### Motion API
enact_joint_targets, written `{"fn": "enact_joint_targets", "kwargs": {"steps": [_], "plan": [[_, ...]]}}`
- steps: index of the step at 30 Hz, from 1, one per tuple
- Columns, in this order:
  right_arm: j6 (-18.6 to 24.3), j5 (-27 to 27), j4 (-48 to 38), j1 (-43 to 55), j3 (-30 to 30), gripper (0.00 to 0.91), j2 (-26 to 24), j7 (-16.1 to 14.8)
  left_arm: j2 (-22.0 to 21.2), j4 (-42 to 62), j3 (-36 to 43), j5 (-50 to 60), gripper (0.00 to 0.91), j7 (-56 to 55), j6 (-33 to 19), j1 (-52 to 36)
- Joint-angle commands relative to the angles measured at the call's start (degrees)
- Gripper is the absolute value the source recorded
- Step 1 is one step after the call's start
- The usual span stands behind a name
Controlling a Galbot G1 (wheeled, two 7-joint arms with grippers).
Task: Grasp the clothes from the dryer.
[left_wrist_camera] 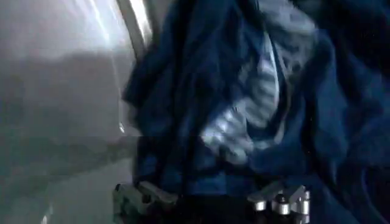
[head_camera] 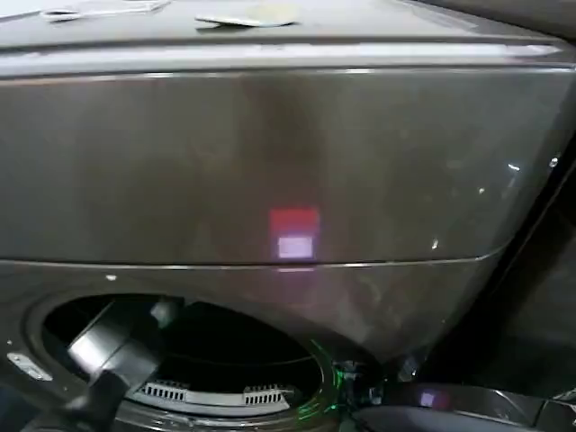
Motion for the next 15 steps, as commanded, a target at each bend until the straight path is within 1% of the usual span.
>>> {"fn": "enact_joint_targets", "kwargs": {"steps": [1,3,4,5,6,8,15], "plan": [[0.0,0.0,0.1,0.2,-0.3,0.907,0.0,0.0,-0.4,2.3,1.3,1.7,0.907,-0.3,1.3,0.4],[0.1,0.0,0.1,0.1,-0.2,0.907,0.0,0.0,-0.5,2.5,1.4,1.6,0.842,-0.2,1.3,0.7],[0.1,0.0,0.1,0.1,-0.2,0.907,0.0,0.0,-0.6,2.7,1.4,1.5,0.637,-0.1,1.3,0.7],[0.1,0.0,0.0,0.1,-0.3,0.907,0.0,0.0,-0.7,2.8,1.3,1.4,0.216,0.0,1.2,0.7],[0.1,0.0,0.1,0.1,-0.3,0.907,0.0,0.0,-0.8,2.8,1.3,1.1,0.102,0.0,1.1,0.6],[0.1,0.0,0.2,0.2,-0.4,0.907,0.1,0.1,-0.9,2.9,1.3,0.9,0.000,0.1,1.1,0.5],[0.2,0.0,0.2,0.0,-0.2,0.907,0.2,0.1,-1.0,2.8,0.8,0.4,0.000,0.6,0.4,0.1]]}}
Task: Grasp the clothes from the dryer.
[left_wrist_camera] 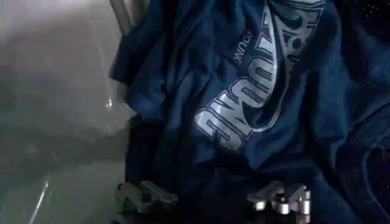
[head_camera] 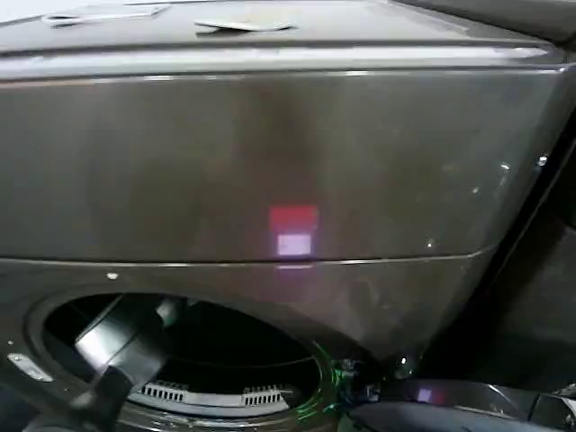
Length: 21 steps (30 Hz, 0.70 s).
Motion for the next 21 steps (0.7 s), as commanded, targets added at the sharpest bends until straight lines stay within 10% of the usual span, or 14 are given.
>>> {"fn": "enact_joint_targets", "kwargs": {"steps": [1,21], "plan": [[0.0,0.0,-0.1,0.0,0.0,0.907,0.1,0.1,-0.1,0.4,-0.5,-0.4,0.000,0.3,-0.1,0.1],[0.2,-1.1,0.9,2.0,-2.6,0.907,0.8,0.2,0.8,-29.5,-31.4,-15.8,0.000,-23.1,11.7,17.8]]}}
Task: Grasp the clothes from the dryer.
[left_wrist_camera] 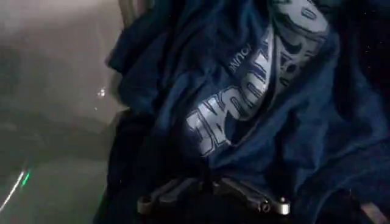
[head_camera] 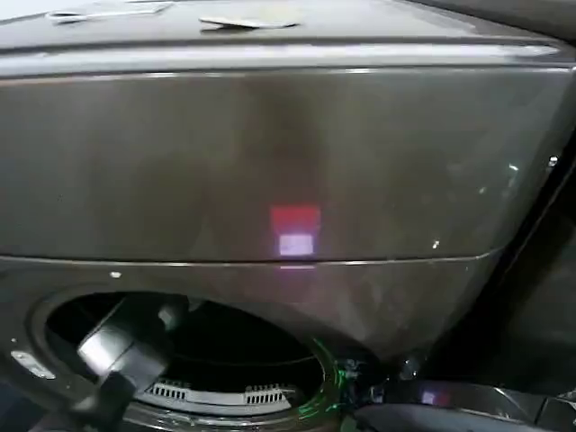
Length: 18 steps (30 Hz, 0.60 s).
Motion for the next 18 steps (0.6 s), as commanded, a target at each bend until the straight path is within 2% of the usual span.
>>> {"fn": "enact_joint_targets", "kwargs": {"steps": [1,6,12,18], "plan": [[0.0,-0.2,0.1,0.4,-0.8,0.907,0.0,0.1,0.6,-21.0,-16.8,-6.8,0.000,-14.8,5.4,11.3],[0.1,-0.4,0.5,0.9,-1.5,0.907,0.3,0.1,0.8,-28.4,-21.7,-10.3,0.000,-22.1,6.1,15.6],[0.1,-0.2,1.2,1.2,-2.0,0.907,0.3,0.2,0.4,-40.1,-25.5,-19.3,0.000,-31.1,1.1,23.6],[1.8,-0.2,1.0,0.6,-1.7,0.907,0.1,-0.3,-1.0,-47.2,-29.0,-23.1,0.000,-38.5,-4.8,29.9]]}}
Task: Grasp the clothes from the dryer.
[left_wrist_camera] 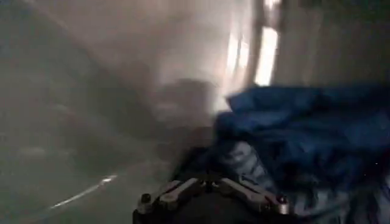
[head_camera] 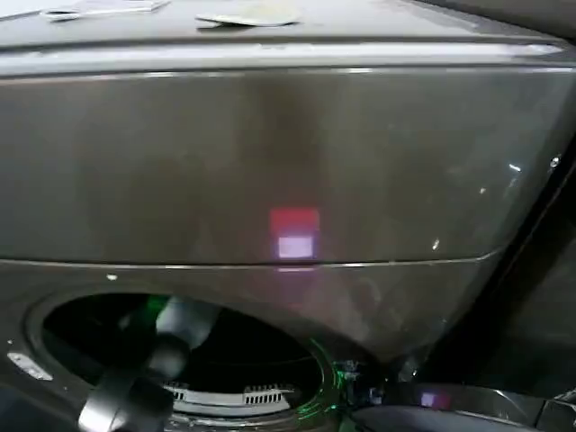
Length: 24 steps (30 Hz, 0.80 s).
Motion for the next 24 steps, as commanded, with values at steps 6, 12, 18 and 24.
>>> {"fn": "enact_joint_targets", "kwargs": {"steps": [6,12,18,24], "plan": [[2.3,-0.3,0.3,-0.4,-0.1,0.907,-0.2,-0.4,-2.2,-21.9,-10.2,-13.4,0.000,-20.9,-13.1,16.5],[4.1,-0.3,-0.2,-0.5,0.1,0.907,-0.3,0.2,-2.9,-24.5,-10.6,-12.3,0.000,-22.3,-16.4,19.9],[3.4,0.0,-0.4,-0.8,1.1,0.907,-0.5,0.1,-3.2,-24.9,-10.5,-12.0,0.000,-22.0,-16.0,20.4],[4.8,0.1,-0.9,-0.7,0.8,0.907,-0.2,0.0,-2.9,-26.0,-9.8,-11.7,0.000,-20.4,-15.0,20.4]]}}
